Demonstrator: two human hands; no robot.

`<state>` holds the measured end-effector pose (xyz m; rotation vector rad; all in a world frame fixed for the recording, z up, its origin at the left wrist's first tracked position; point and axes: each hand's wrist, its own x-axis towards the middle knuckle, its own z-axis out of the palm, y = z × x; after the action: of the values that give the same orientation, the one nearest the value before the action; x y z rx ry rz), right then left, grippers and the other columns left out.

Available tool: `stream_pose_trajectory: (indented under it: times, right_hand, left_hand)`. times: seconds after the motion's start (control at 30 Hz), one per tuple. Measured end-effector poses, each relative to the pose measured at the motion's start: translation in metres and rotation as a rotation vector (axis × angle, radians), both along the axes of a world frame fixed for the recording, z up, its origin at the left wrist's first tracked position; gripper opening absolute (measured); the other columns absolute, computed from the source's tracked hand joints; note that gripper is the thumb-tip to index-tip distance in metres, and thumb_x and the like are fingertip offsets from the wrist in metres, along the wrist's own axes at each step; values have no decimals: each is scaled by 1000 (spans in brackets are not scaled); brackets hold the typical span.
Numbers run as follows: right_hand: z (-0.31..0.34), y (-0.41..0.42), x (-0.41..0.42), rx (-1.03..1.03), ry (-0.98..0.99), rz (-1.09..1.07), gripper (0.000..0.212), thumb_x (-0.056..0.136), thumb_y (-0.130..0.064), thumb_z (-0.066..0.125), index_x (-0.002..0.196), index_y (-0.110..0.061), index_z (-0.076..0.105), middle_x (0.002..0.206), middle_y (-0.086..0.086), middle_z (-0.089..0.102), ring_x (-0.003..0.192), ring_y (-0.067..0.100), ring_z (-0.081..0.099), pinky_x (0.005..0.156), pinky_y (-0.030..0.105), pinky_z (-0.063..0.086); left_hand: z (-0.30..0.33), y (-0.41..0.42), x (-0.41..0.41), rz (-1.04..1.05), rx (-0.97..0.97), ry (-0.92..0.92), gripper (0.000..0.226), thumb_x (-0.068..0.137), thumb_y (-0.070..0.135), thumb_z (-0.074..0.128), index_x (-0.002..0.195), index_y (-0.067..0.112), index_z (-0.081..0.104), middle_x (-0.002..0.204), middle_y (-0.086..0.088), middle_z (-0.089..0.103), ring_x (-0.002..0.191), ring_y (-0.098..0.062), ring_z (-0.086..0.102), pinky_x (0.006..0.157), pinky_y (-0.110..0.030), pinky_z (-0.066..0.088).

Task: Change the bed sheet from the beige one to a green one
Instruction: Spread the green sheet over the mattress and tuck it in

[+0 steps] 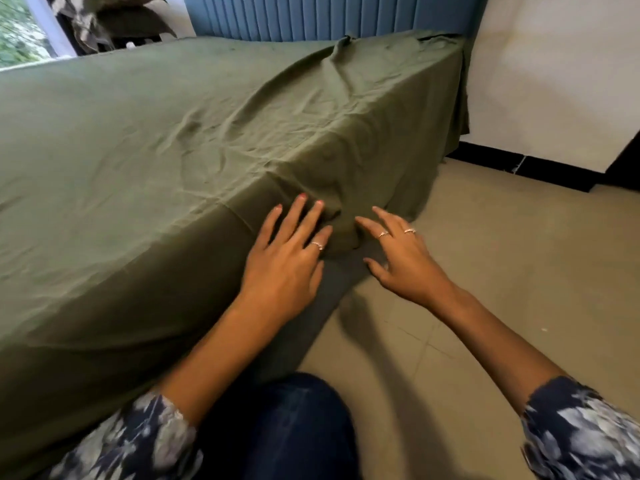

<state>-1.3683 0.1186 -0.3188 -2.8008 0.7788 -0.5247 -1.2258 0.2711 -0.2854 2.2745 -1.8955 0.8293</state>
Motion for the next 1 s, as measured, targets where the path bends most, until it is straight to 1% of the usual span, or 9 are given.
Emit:
stream_pose_trajectory:
  times: [0.1, 0.23, 0.33, 0.43, 0.63, 0.77, 0.83, 0.93, 1.0]
  right_hand:
    - [-4, -9, 2, -66, 99, 69, 67, 82, -25, 69, 143, -15, 42, 148, 15, 36, 135, 34, 36, 108, 46, 35]
    - [8, -15, 13, -51, 223, 131, 66, 89, -35, 61, 147, -19, 33, 152, 9, 32, 138, 27, 32, 110, 39, 30]
    - [19, -23, 30, -130, 277, 173, 61, 87, -41, 62, 138, -14, 42, 138, 10, 45, 120, 30, 50, 98, 43, 43]
    - [25, -35, 42, -175, 325, 212, 57, 84, -45, 63, 128, -12, 46, 120, 9, 50, 98, 31, 58, 80, 43, 51]
    - [25, -48, 51, -206, 248, 425, 38, 83, -28, 67, 114, -28, 44, 108, 7, 52, 76, 28, 60, 58, 38, 53]
    - [31, -58, 50, -258, 106, 488, 22, 84, -22, 52, 105, -24, 47, 99, 4, 51, 75, 26, 57, 48, 35, 46]
    - [38, -63, 59, -240, -33, 453, 19, 81, -22, 48, 99, -19, 51, 97, 4, 49, 75, 25, 55, 45, 35, 46]
    - [37, -61, 76, -242, -202, 424, 14, 75, -17, 52, 88, -14, 52, 96, 8, 51, 70, 28, 54, 39, 36, 44]
    - [26, -57, 82, -268, -298, 380, 14, 73, -18, 53, 86, -16, 49, 86, 7, 52, 63, 29, 54, 38, 33, 39]
  left_hand:
    - [-8, -2, 11, 52, -16, -15, 52, 82, 31, 67, 130, 11, 59, 150, -11, 39, 142, -27, 30, 116, -39, 9]
    - [-11, -3, 10, 49, 14, 10, 47, 88, 28, 51, 131, 11, 58, 151, -11, 37, 143, -27, 27, 117, -38, 7]
    - [-9, -4, 7, 62, 14, 48, 46, 91, 22, 38, 132, 11, 57, 151, -10, 36, 142, -26, 28, 117, -38, 5]
    - [-10, -4, 5, 68, -12, 85, 49, 91, 18, 29, 132, 10, 57, 151, -9, 37, 142, -24, 28, 116, -36, 4]
    - [-12, -6, 1, 44, -59, 170, 42, 89, 16, 41, 126, 15, 62, 149, -4, 41, 141, -19, 30, 116, -33, 9]
    - [-15, -6, 0, -5, -191, 191, 37, 85, 15, 52, 119, 16, 68, 143, -3, 49, 134, -18, 40, 111, -31, 20]
    - [-16, -6, -2, -7, -241, 199, 36, 84, 15, 53, 116, 15, 69, 136, -2, 56, 123, -19, 49, 102, -31, 31]
    - [-18, -12, -16, 75, -327, 404, 32, 86, 17, 54, 114, 15, 70, 114, 3, 55, 96, -17, 57, 81, -30, 45]
    - [-17, -20, -32, 207, -471, 801, 29, 87, 23, 54, 112, 21, 68, 102, 11, 57, 86, -7, 59, 74, -21, 48]
